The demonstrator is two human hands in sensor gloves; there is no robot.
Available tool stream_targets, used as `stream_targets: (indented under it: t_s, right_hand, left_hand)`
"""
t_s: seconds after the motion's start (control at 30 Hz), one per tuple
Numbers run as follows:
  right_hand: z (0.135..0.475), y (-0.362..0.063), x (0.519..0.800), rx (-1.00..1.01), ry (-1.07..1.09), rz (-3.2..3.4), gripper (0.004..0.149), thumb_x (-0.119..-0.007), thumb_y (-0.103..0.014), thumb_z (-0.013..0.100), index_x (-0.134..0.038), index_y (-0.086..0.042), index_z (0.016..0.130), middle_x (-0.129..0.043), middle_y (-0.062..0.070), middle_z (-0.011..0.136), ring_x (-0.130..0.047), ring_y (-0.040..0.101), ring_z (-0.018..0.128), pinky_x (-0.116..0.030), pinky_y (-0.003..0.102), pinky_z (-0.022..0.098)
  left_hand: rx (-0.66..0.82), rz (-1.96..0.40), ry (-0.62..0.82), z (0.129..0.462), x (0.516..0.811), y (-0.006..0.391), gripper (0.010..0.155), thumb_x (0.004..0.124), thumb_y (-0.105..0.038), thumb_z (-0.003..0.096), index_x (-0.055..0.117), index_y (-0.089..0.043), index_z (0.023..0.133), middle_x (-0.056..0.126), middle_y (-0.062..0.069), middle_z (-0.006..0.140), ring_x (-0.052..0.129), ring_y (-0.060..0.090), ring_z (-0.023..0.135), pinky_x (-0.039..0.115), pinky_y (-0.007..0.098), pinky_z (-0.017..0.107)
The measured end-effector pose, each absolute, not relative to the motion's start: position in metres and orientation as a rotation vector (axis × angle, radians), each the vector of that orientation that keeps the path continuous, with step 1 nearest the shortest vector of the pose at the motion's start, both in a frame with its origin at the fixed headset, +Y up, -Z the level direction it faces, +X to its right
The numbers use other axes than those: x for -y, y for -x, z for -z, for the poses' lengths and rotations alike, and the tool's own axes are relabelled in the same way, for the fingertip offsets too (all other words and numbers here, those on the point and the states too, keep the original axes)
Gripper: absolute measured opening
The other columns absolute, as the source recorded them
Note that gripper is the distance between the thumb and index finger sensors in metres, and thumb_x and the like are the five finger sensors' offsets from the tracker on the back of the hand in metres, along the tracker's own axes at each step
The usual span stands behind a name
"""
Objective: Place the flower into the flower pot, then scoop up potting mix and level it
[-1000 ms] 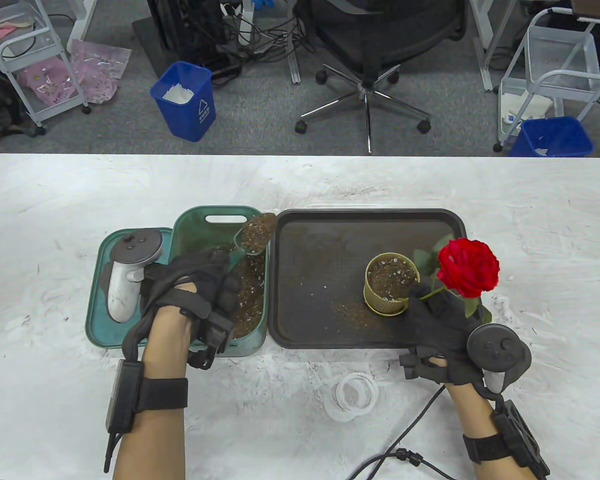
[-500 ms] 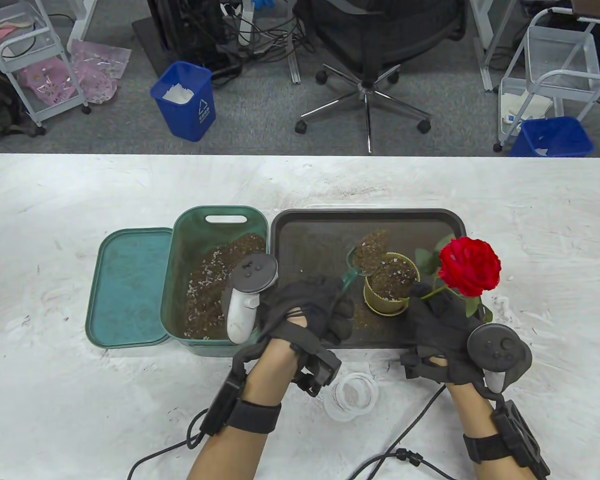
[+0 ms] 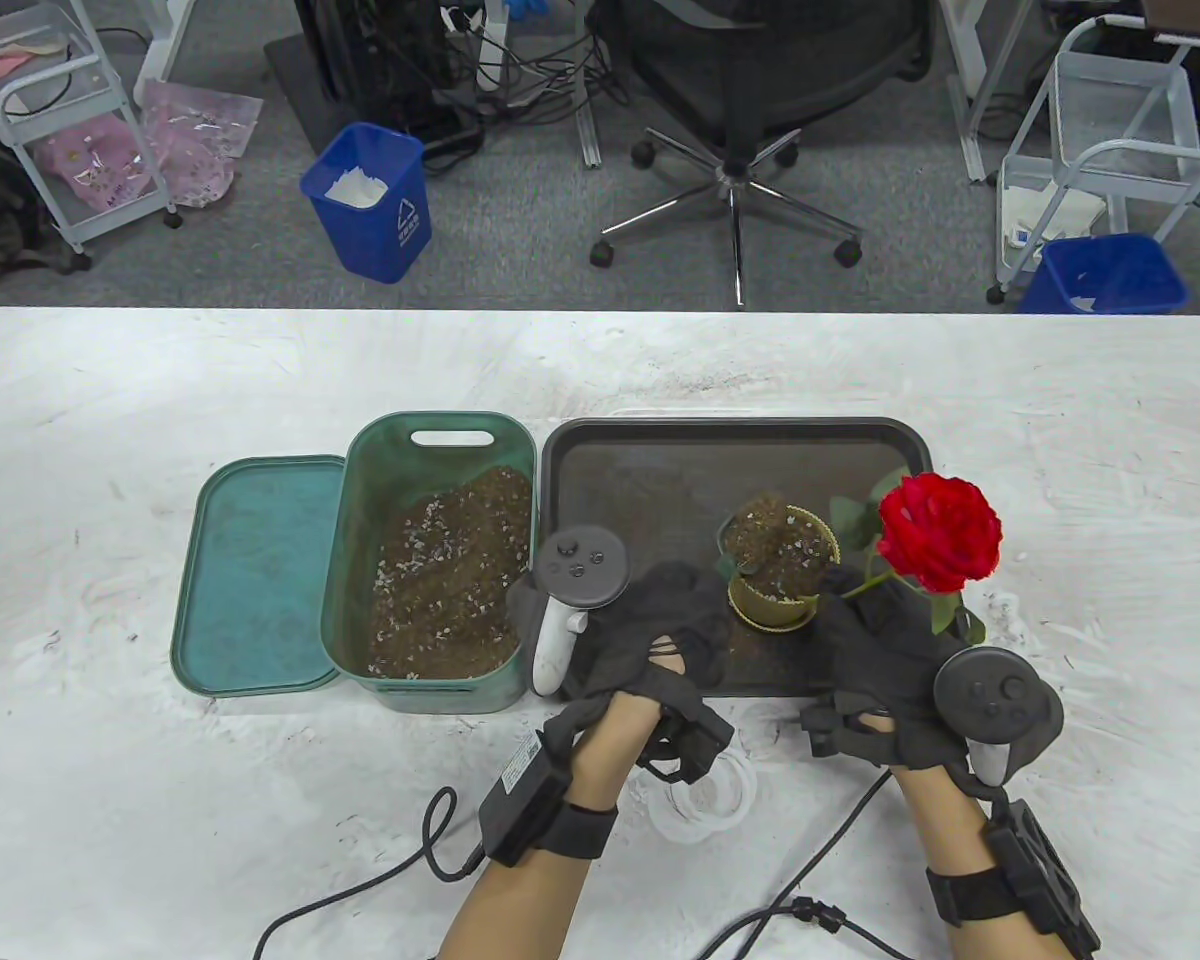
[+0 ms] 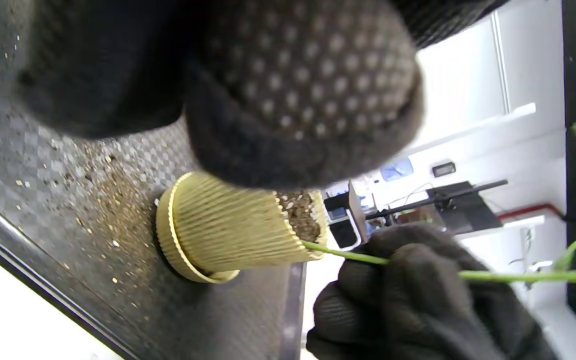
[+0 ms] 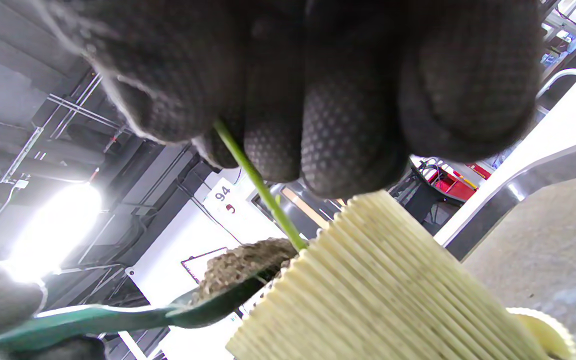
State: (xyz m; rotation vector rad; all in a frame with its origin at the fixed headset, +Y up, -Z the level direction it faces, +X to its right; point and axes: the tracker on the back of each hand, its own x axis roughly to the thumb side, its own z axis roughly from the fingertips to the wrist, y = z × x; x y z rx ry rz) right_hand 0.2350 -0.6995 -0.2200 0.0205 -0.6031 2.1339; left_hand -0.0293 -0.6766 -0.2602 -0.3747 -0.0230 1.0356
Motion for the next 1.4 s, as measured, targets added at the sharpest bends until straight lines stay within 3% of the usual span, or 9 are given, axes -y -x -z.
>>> stream_targets:
  t_s: [0.37, 0.87, 1.23, 1.4]
  right_hand:
    - [0.22, -0.235, 0.7, 0.605, -0.018, -2.132, 0.038, -0.087, -0.032, 0.035, -0.091, -0.019, 0.07, -0.101, 0.013, 0.063, -0.105, 0.034, 0.039, -0.093, 0.05, 0.027]
    - [0.22, -0.236, 0.7, 0.603, -0.017, -2.129, 0.037, -0.087, -0.032, 0.035, -0.091, -0.019, 0.07, -0.101, 0.013, 0.063, -0.105, 0.034, 0.039, -0.093, 0.05, 0.027]
    - [0.22, -0.236, 0.7, 0.608, -0.02, -2.136, 0.038, -0.087, -0.032, 0.035, -0.091, -0.018, 0.07, -0.101, 0.013, 0.063, -0.105, 0.034, 0.039, -0.093, 0.05, 0.027]
    - [0.22, -0.236, 0.7, 0.606, -0.019, -2.136, 0.037, -0.087, -0.032, 0.035, -0.091, -0.019, 0.07, -0.101, 0.013, 0.063, -0.105, 0.034, 0.039, -0.093, 0.05, 0.027]
  left_hand:
    - [0.102, -0.6, 0.067, 0.244, 0.658, 0.004, 0.051, 0.08, -0.048, 0.0446, 0.085, -0.012, 0.081, 0.104, -0.002, 0.047, 0.105, 0.003, 0.001, 0.096, 0.023, 0.009]
    - [0.14, -0.261, -0.153, 0.231, 0.65, -0.016, 0.052, 0.082, -0.045, 0.0422, 0.081, -0.015, 0.085, 0.1, 0.0, 0.06, 0.111, 0.01, 0.018, 0.097, 0.029, 0.021]
    - [0.134, -0.258, -0.254, 0.227, 0.643, -0.012, 0.051, 0.081, -0.045, 0.0425, 0.081, -0.018, 0.086, 0.1, -0.001, 0.063, 0.112, 0.011, 0.022, 0.097, 0.03, 0.024]
    - [0.137, -0.346, -0.273, 0.222, 0.625, 0.0, 0.052, 0.08, -0.045, 0.0424, 0.08, -0.017, 0.086, 0.1, -0.002, 0.062, 0.112, 0.01, 0.022, 0.097, 0.03, 0.024]
